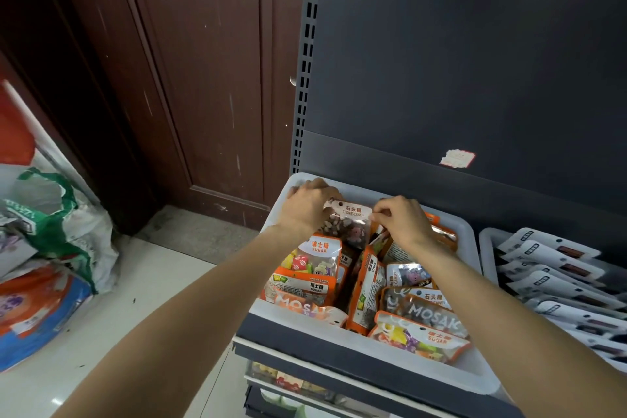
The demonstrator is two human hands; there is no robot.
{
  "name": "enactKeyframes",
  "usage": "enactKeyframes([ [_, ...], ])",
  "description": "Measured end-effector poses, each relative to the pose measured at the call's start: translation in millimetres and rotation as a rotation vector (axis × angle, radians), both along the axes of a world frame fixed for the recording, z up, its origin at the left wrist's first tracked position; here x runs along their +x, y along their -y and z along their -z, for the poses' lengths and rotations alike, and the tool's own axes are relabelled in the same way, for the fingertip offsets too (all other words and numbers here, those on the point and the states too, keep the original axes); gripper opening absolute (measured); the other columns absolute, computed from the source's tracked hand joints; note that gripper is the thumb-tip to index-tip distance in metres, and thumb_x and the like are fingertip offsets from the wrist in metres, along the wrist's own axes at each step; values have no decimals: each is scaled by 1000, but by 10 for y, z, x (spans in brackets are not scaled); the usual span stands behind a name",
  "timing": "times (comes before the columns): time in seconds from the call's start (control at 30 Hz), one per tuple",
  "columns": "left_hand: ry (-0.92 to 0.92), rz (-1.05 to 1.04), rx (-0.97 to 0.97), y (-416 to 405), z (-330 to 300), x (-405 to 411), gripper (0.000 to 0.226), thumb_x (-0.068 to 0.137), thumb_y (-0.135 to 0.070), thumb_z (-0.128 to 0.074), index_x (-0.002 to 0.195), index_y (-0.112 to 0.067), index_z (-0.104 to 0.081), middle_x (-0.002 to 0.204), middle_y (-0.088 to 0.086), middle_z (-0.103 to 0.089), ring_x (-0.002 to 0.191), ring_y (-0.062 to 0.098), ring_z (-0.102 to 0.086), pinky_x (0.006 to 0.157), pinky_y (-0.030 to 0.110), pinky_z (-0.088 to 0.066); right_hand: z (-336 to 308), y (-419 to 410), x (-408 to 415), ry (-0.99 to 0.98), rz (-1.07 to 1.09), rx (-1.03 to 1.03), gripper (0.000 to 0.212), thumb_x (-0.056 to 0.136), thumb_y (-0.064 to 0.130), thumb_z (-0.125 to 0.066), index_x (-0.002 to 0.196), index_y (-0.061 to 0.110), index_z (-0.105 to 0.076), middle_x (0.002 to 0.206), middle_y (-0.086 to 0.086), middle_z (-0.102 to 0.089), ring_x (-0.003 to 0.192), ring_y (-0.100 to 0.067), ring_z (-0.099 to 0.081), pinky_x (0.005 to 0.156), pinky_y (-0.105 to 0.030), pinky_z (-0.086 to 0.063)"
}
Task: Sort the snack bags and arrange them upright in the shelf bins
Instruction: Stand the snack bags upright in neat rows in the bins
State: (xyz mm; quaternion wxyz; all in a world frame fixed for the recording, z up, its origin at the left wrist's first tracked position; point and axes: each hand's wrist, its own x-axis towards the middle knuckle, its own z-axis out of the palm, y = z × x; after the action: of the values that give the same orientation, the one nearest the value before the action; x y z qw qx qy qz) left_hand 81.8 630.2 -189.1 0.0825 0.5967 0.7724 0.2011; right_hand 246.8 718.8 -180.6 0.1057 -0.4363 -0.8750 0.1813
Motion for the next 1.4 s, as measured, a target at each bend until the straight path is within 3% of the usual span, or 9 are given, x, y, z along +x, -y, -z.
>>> enactKeyframes([
  [0.1, 14, -41, -103, 72, 41, -105, 46, 91, -5, -51, 130, -28, -52, 131, 4, -46, 120, 25, -47, 102, 39, -40, -24, -37, -37, 64, -3, 12, 12, 89, 16, -64, 98, 10, -71, 99, -7, -71, 89, -21, -65, 75, -30, -49],
  [0.27, 220, 14, -137, 146, 7, -86, 36, 94, -5, -47, 125, -23, -50, 118, 11, -44, 91, 27, -59, 75, 30, -52, -39, -118, 7, 149, 12, 42, 19, 91, 13, -60, 108, 16, -68, 106, -5, -69, 97, -21, -64, 77, -32, -49],
  [0.4, 243, 92, -135, 271, 33, -29, 25, 97, -15, -48, 121, -17, -57, 122, 10, -49, 107, 27, -55, 91, 31, -45, 33, -114, 24, 109, 39, 144, 19, 93, 14, -56, 110, 16, -66, 112, -4, -65, 99, -22, -62, 73, -30, -48],
  [0.53, 193, 141, -280, 411, 138, -61, 29, 98, -20, -49, 125, -20, -58, 131, 3, -55, 118, 22, -52, 103, 30, -36, 70, -74, -39, 37, -77, 155, 24, 90, 16, -60, 114, 17, -57, 116, -5, -56, 101, -20, -60, 73, -23, -46],
  [0.83, 181, 103, -244, 418, 195, -56, 41, 98, -25, -48, 138, -34, -42, 135, 1, -55, 119, 22, -53, 105, 36, -41, 9, 59, -54, 65, -228, 122, 49, 83, 37, -68, 127, 22, -53, 124, -1, -48, 117, -16, -45, 88, -23, -38],
  [0.97, 209, 85, -236, 323, 175, -38, 39, 97, -30, -48, 136, -30, -42, 125, 6, -61, 103, 23, -59, 93, 37, -49, 53, 91, -54, 116, -245, 161, 27, 83, 32, -69, 107, 19, -66, 119, 2, -51, 115, -14, -47, 91, -24, -40],
  [1.07, 287, 50, -238, 267, 158, -26, 44, 97, -28, -50, 139, -37, -37, 118, 7, -59, 87, 20, -58, 80, 33, -53, 54, 74, -96, 125, -149, 225, 11, 90, 23, -62, 96, 15, -66, 110, 1, -53, 104, -14, -53, 78, -24, -46],
  [1.27, 267, 103, -267, 398, 222, -42, 73, 90, -41, -59, 148, -39, -15, 145, 2, -42, 126, 25, -47, 104, 38, -41, -5, 35, 63, -20, 15, 224, 11, 93, 16, -55, 85, 14, -49, 100, -4, -55, 88, -13, -52, 63, -18, -35],
  [1.4, 181, 124, -296, 474, 179, -10, 68, 87, -44, -62, 146, -34, -29, 145, -3, -44, 131, 21, -42, 109, 37, -35, -133, 22, 149, -172, 13, 62, 9, 93, 9, -55, 102, 10, -54, 92, -6, -64, 84, -18, -63, 64, -21, -44],
])
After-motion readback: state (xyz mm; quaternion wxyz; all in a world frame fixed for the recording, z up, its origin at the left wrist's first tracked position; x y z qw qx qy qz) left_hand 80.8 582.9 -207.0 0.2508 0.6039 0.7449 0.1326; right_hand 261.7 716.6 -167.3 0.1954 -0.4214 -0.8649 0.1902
